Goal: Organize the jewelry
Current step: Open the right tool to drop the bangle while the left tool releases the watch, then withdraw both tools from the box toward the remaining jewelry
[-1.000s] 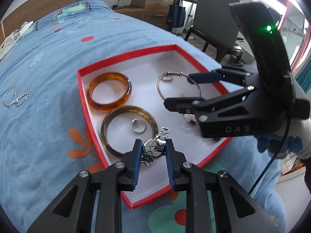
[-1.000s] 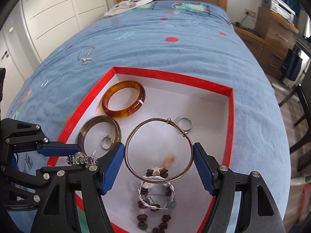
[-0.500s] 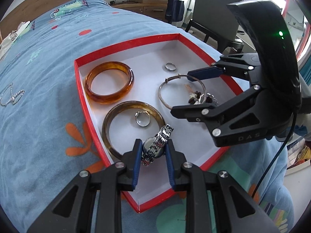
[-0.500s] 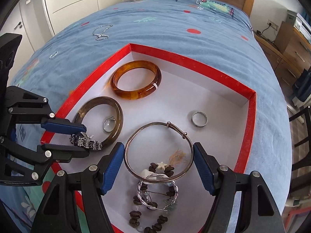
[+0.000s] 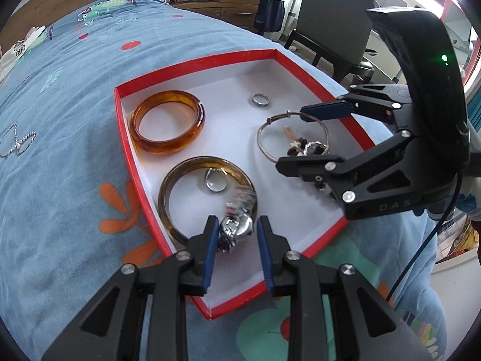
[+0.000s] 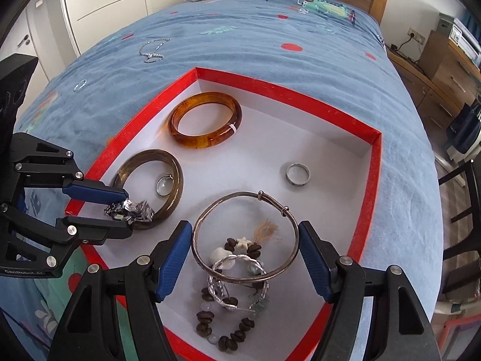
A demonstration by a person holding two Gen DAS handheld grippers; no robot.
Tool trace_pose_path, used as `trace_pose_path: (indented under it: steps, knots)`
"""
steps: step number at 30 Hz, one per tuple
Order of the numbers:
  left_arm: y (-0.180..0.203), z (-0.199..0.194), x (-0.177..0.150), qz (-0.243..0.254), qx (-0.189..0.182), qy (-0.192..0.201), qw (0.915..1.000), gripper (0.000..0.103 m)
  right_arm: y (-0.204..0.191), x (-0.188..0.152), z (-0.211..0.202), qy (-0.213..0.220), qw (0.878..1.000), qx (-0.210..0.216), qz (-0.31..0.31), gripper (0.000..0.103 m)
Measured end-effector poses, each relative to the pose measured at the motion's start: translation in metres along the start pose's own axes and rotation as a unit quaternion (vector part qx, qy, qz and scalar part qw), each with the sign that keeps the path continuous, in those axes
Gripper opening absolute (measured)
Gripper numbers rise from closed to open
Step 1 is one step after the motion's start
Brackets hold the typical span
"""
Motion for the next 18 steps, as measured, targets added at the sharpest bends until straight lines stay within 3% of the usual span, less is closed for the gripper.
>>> trace_pose_path:
  steps: [18]
  knots:
    - [0.013,-0.04,-0.002,-0.003,0.002,0.027,0.9996,0.032,0.002,-0.012,-0.052,0.039,0.997,-0.013,0.073,0.071]
Point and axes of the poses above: each gripper's, at about its wrist camera, not at the fingertips, and z roughly the way its jaws point, y to its right, x to its top, the point moved 7 cm from there along z, roughly the way its jaws point, and after that the axes turned 2 degrees about -x, right-handed, at the moved point
